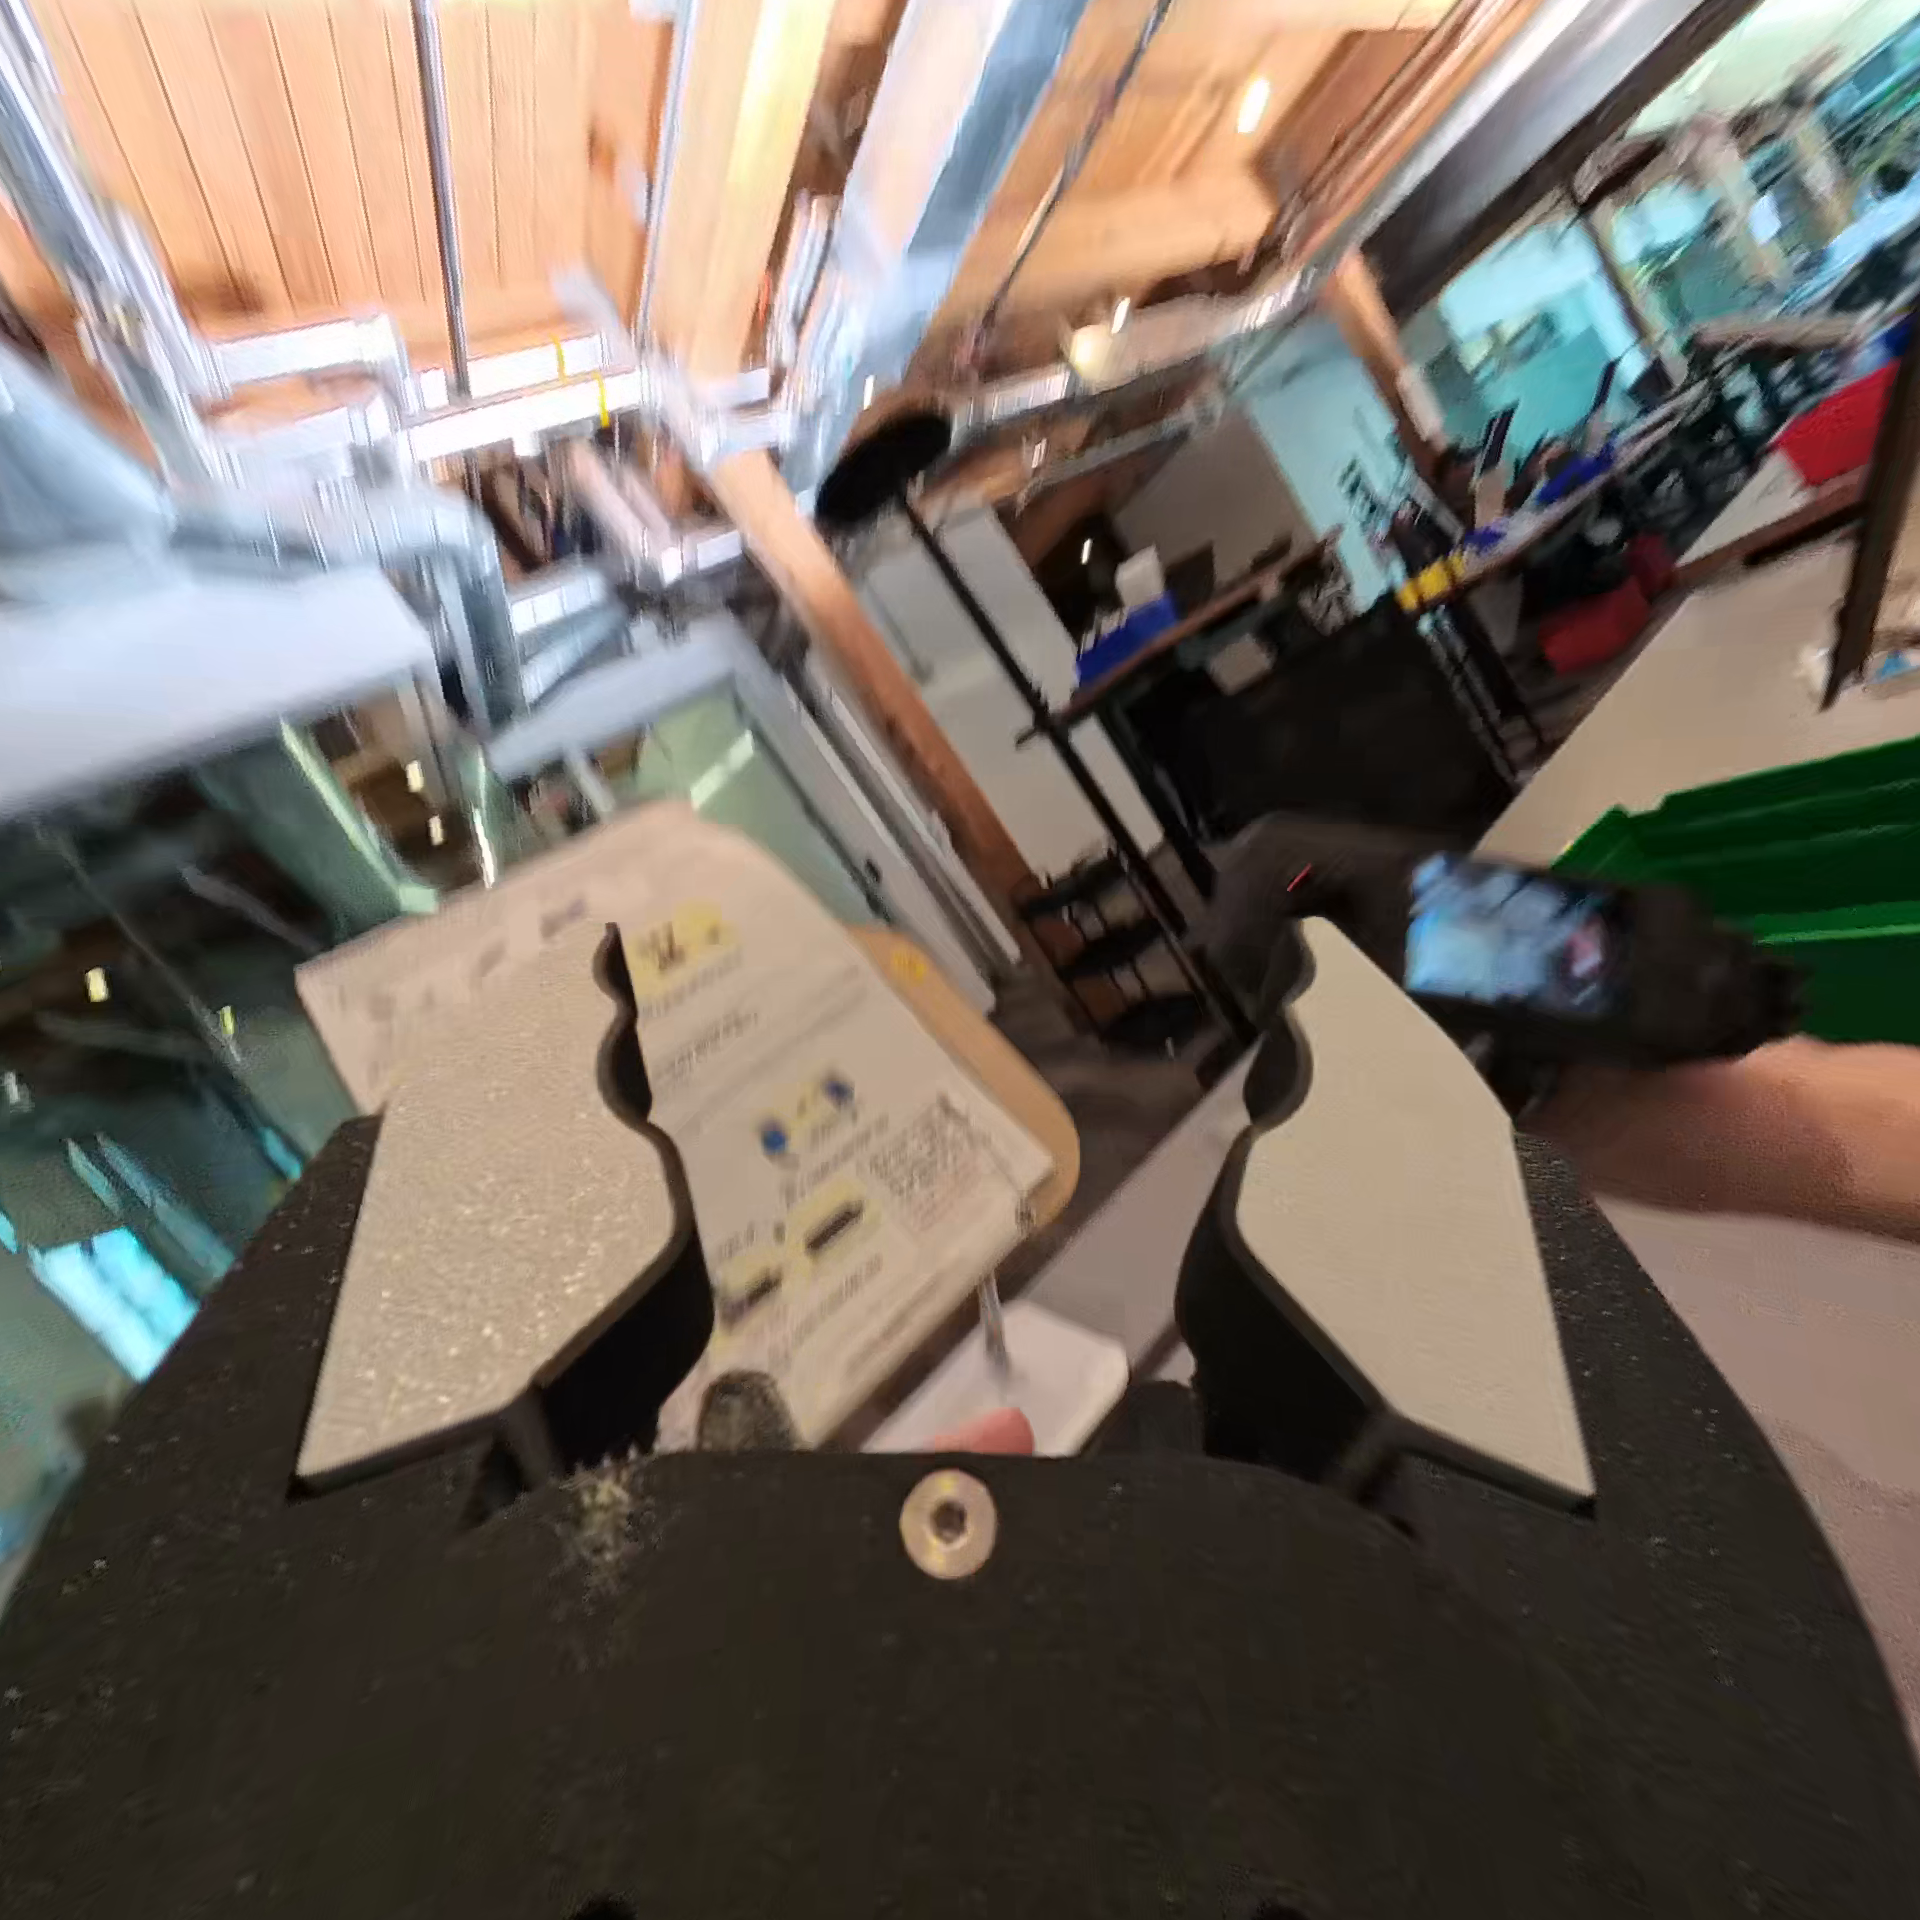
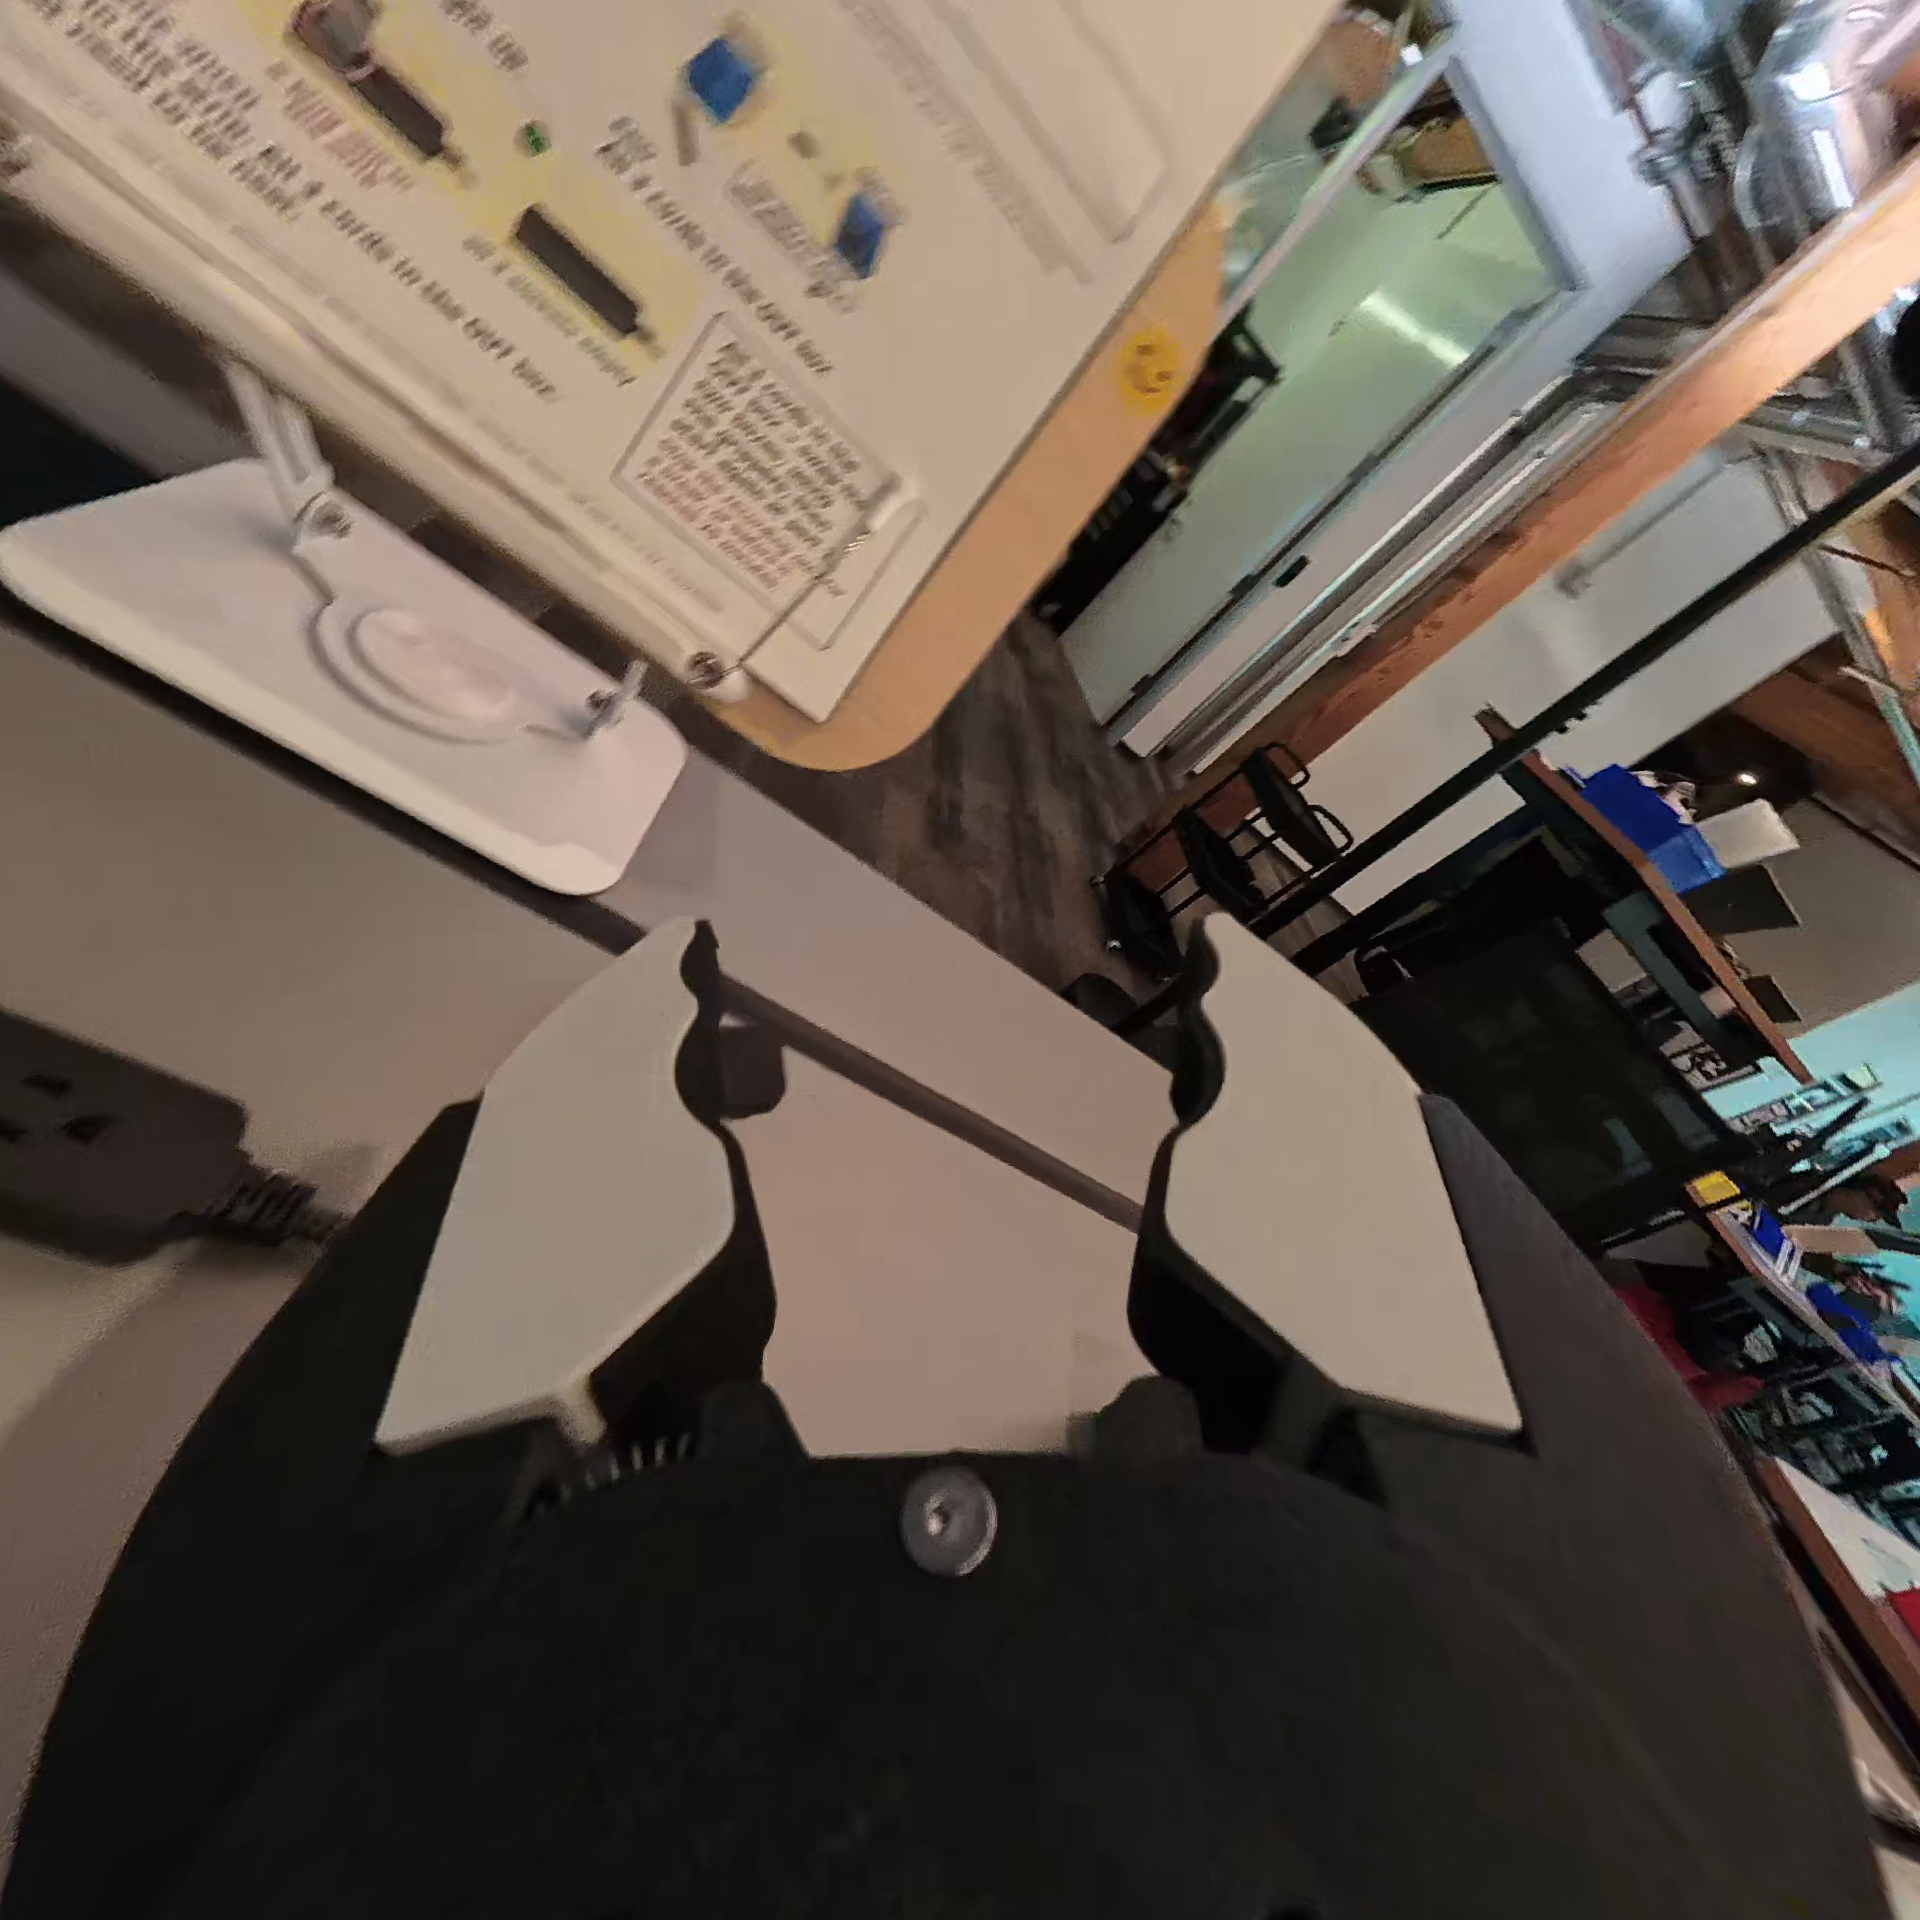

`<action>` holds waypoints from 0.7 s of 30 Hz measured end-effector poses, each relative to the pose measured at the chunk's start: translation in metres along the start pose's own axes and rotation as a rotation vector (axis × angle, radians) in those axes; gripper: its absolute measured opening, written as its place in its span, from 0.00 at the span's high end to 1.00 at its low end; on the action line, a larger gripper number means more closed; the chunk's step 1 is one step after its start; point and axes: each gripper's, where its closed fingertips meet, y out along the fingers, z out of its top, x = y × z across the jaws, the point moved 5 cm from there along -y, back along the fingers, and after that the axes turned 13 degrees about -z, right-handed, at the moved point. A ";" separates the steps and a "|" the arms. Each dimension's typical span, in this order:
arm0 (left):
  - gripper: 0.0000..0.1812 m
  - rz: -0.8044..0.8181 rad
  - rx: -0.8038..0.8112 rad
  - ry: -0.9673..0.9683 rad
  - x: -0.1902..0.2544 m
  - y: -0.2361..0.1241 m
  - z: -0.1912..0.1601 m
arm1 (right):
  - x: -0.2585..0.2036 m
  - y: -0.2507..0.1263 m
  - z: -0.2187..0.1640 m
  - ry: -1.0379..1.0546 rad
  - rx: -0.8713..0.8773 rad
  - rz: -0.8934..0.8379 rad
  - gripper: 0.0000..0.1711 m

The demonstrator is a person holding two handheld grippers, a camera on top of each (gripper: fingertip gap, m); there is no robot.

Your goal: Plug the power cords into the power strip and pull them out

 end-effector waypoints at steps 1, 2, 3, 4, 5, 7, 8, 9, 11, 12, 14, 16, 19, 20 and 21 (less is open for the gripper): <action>0.40 0.017 -0.079 -0.070 -0.013 -0.001 -0.017 | 0.012 0.001 -0.001 0.031 0.015 -0.034 0.52; 0.48 0.014 -0.166 -0.142 -0.022 -0.002 -0.036 | 0.023 0.001 -0.001 0.062 0.026 -0.065 0.53; 0.52 -0.001 -0.239 -0.221 -0.027 -0.002 -0.055 | 0.034 0.002 -0.002 0.096 0.033 -0.089 0.56; 0.55 -0.009 -0.298 -0.292 -0.030 -0.002 -0.072 | 0.043 0.002 -0.004 0.130 0.036 -0.109 0.58; 0.58 -0.009 -0.348 -0.339 -0.032 -0.001 -0.087 | 0.052 0.002 -0.006 0.161 0.031 -0.133 0.63; 0.65 0.022 -0.424 -0.360 -0.033 0.003 -0.112 | 0.067 0.004 -0.012 0.216 0.008 -0.189 0.70; 0.68 0.038 -0.463 -0.354 -0.031 0.005 -0.123 | 0.070 0.005 -0.014 0.234 -0.003 -0.194 0.73; 0.69 0.048 -0.504 -0.349 -0.029 0.007 -0.133 | 0.071 0.006 -0.016 0.248 -0.010 -0.186 0.75; 0.69 0.029 -0.574 -0.351 -0.022 0.012 -0.148 | 0.072 0.007 -0.018 0.272 -0.010 -0.173 0.76; 0.70 0.033 -0.587 -0.354 -0.021 0.013 -0.153 | 0.071 0.007 -0.018 0.279 -0.007 -0.164 0.76; 0.72 0.061 -0.586 -0.349 -0.021 0.015 -0.156 | 0.068 0.008 -0.016 0.295 0.004 -0.132 0.77; 0.72 0.151 -0.612 -0.311 -0.028 0.011 -0.158 | 0.068 0.006 -0.013 0.308 0.034 -0.114 0.78; 0.71 0.272 -0.604 -0.267 -0.040 0.004 -0.154 | 0.074 -0.002 -0.002 0.325 0.117 -0.109 0.81; 0.71 0.295 -0.594 -0.267 -0.044 0.002 -0.152 | 0.076 -0.006 0.003 0.332 0.152 -0.100 0.82; 0.71 0.304 -0.586 -0.268 -0.046 0.001 -0.150 | 0.077 -0.010 0.008 0.334 0.186 -0.091 0.82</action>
